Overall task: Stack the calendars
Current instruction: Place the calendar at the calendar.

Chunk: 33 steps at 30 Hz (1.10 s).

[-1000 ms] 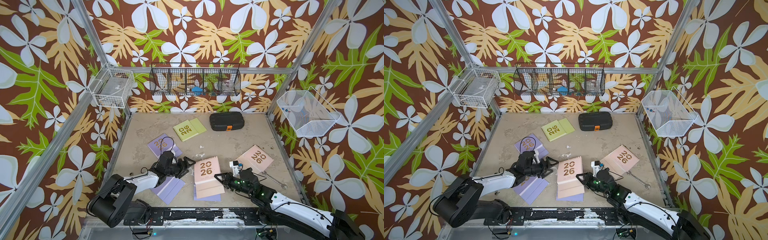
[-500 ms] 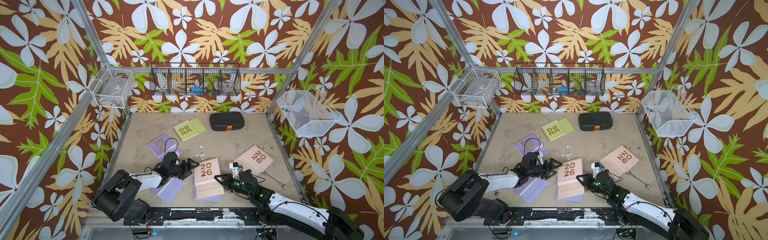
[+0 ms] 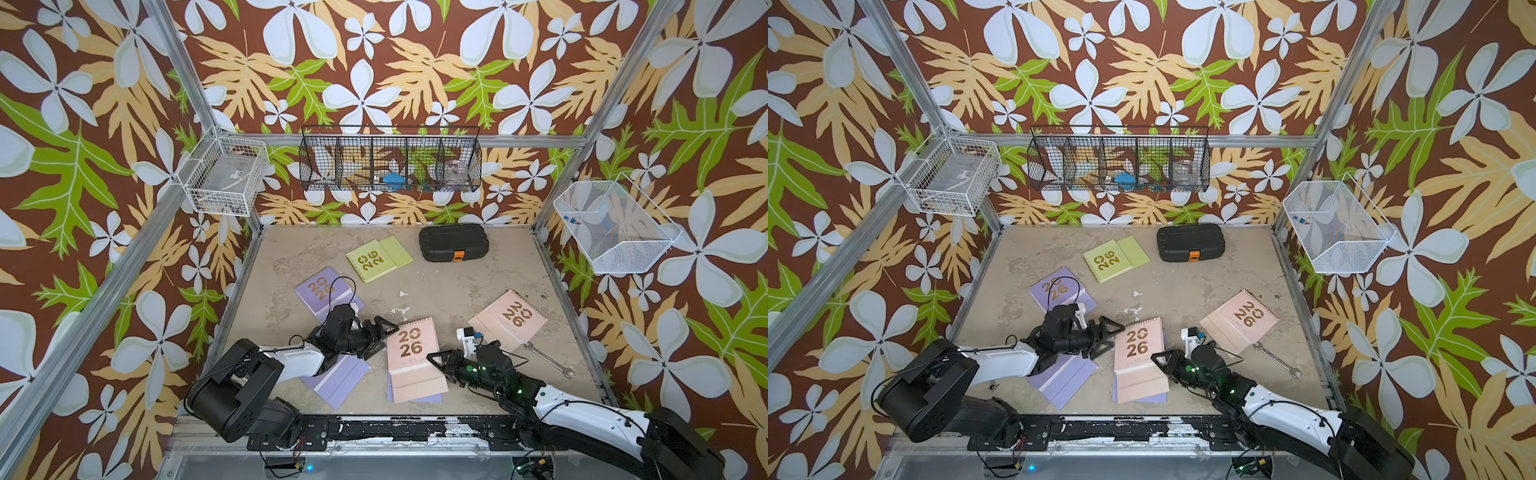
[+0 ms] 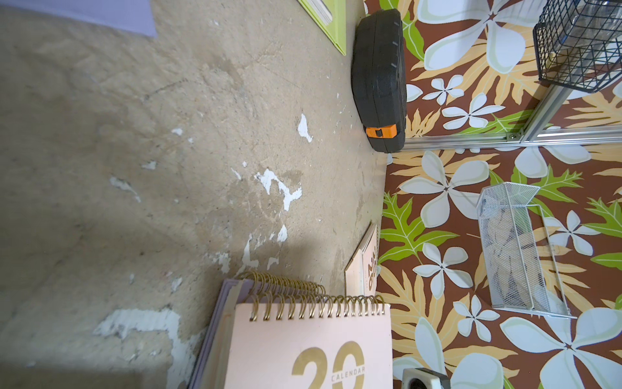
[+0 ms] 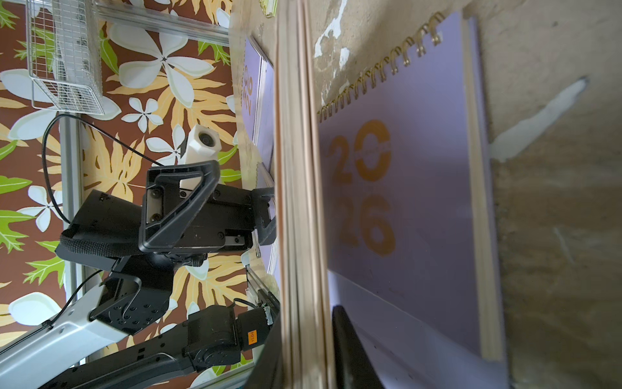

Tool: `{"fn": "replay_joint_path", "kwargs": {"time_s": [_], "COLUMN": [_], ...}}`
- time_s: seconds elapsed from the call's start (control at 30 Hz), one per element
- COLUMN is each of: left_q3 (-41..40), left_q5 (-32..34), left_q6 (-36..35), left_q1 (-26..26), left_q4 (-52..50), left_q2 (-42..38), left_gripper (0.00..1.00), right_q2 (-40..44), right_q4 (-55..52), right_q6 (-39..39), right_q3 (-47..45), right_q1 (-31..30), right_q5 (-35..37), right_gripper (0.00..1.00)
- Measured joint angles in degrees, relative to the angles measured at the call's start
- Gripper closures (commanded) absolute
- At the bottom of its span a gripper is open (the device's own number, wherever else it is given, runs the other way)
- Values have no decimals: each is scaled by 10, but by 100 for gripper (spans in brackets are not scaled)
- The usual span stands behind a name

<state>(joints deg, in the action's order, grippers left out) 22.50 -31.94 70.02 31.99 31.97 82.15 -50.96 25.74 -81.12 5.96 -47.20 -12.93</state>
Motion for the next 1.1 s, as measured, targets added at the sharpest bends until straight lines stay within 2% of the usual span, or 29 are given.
{"fn": "replay_joint_path", "kwargs": {"time_s": [0.83, 1.1], "left_q3": [15, 16], "left_q5": [4, 5], "left_q6": [8, 8], "left_q1": [9, 9], "left_q4": [19, 22], "left_q2": [20, 24], "left_gripper": [10, 10], "right_q2": [-24, -24], "right_q4": [-27, -44], "right_q6": [-11, -10], "right_q3": [-10, -7], "right_q1": [0, 0], "right_q5": [20, 23], "right_gripper": [58, 51]}}
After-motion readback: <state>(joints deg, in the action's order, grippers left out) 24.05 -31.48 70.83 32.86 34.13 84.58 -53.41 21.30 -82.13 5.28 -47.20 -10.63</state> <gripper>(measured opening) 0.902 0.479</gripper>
